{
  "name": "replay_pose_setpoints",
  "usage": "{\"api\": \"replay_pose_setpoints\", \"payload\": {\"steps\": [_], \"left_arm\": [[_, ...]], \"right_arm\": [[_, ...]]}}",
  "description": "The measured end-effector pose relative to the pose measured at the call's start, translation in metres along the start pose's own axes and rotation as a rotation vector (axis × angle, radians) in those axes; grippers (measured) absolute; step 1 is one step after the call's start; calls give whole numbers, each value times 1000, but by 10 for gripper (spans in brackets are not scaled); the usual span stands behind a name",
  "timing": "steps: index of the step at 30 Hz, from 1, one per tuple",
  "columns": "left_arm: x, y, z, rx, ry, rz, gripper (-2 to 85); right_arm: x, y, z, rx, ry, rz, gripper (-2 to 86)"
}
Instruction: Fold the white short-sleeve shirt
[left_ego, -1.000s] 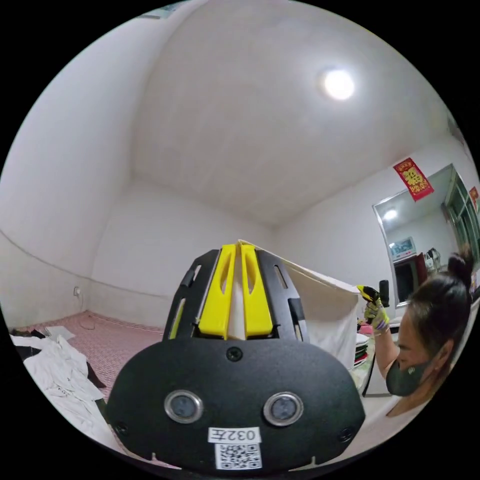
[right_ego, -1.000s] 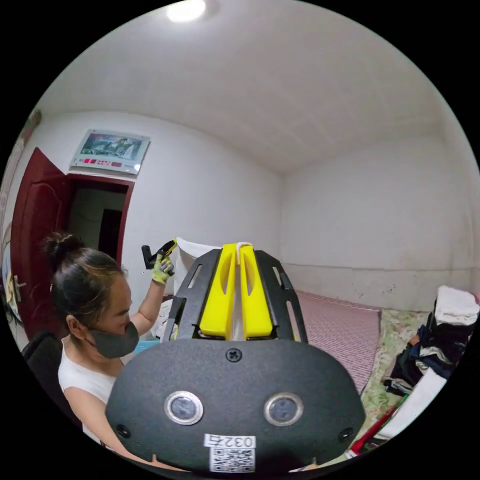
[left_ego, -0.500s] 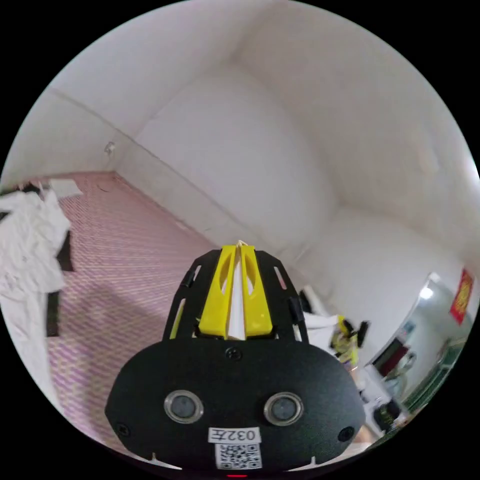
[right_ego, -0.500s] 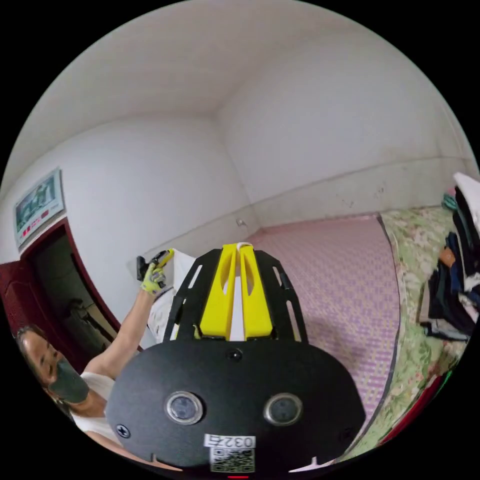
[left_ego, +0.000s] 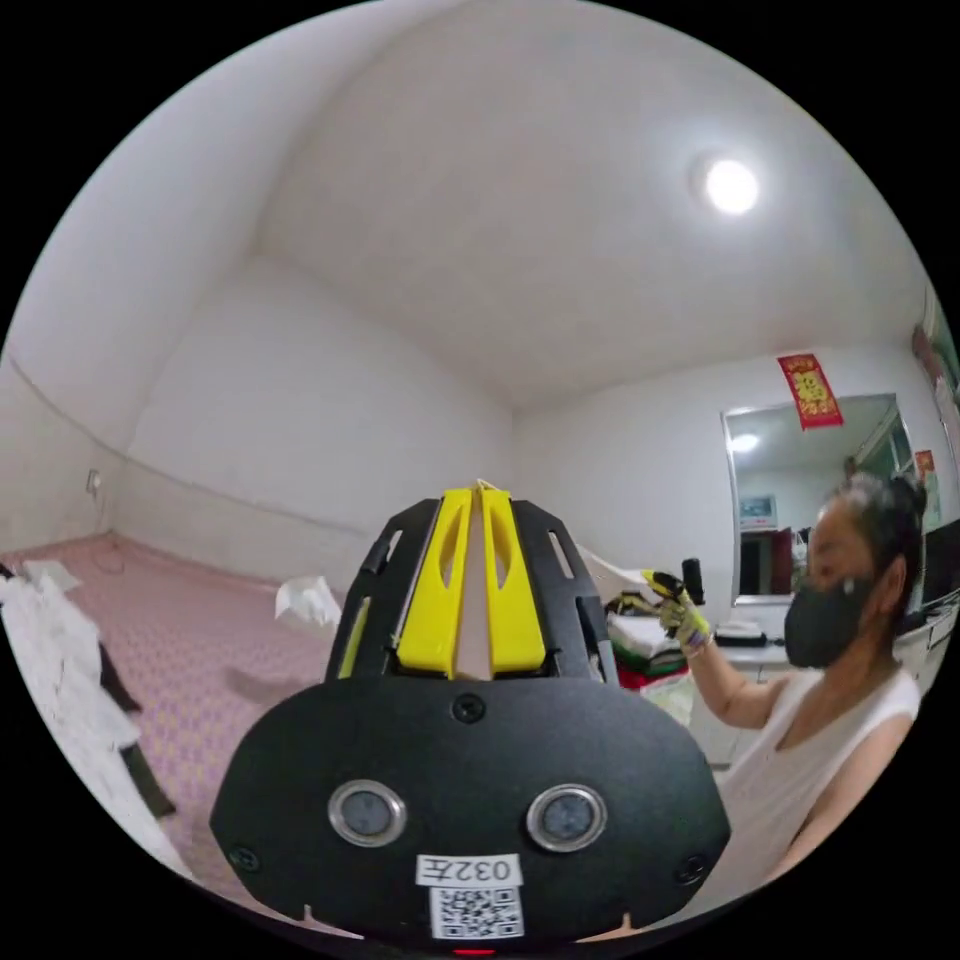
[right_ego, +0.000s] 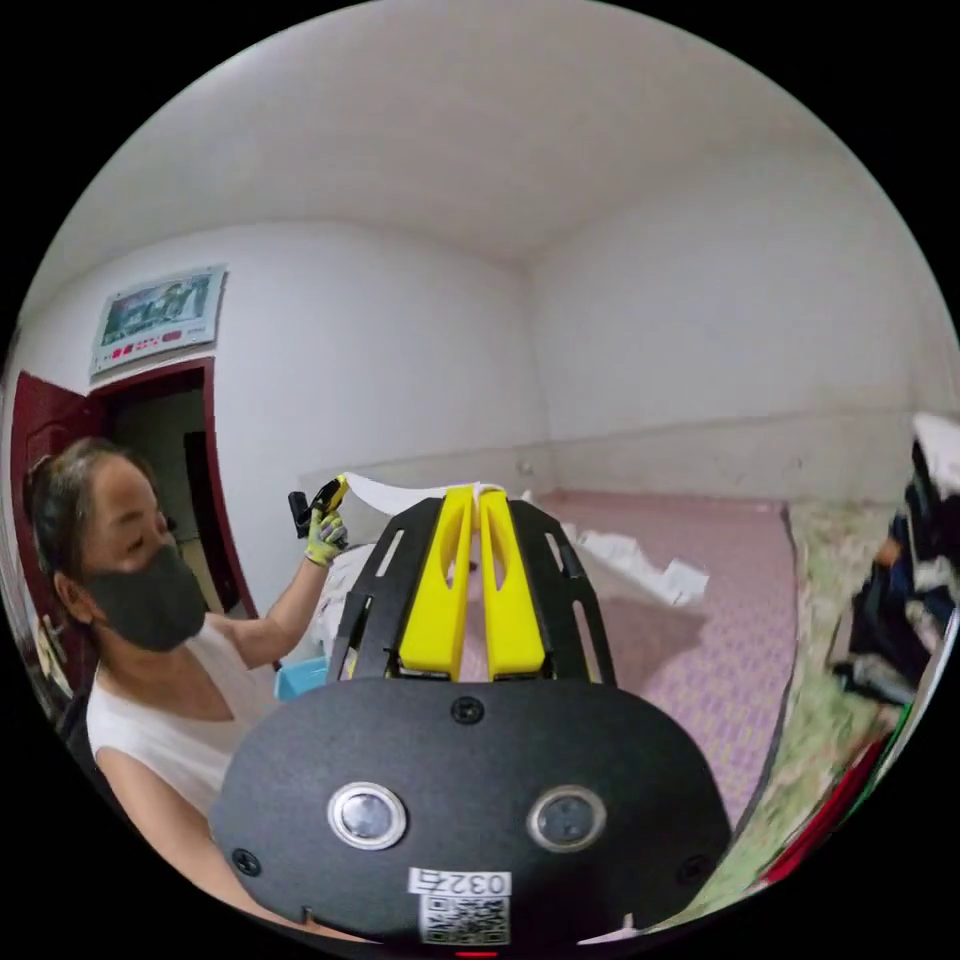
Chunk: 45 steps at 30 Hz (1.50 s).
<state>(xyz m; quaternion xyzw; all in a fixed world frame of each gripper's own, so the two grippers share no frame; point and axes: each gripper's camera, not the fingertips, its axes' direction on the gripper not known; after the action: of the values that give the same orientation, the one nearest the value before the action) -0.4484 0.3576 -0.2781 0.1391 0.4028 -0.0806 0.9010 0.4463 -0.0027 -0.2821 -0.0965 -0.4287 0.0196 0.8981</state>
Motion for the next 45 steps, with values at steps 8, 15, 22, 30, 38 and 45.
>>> {"api": "replay_pose_setpoints", "payload": {"steps": [8, 15, 22, 30, 38, 45], "left_arm": [[-18, 231, 3, -635, -163, -333, -11], [-3, 218, 18, -788, -124, -306, -16], [9, 194, 23, -847, -54, -275, -16], [22, 168, 20, -866, -25, -224, -13], [33, 115, -5, -837, -69, -195, 11], [31, 95, 50, -822, -114, -231, -9]], "right_arm": [[104, 221, 62, -324, -5, 548, -10], [115, 260, 57, -360, 9, 702, -10], [103, 259, 51, -384, 6, 715, -10], [90, 261, 69, -461, 1, 714, -5], [65, 245, 57, -457, 191, 662, 47], [51, 235, 113, -384, 160, 512, -4]]}}
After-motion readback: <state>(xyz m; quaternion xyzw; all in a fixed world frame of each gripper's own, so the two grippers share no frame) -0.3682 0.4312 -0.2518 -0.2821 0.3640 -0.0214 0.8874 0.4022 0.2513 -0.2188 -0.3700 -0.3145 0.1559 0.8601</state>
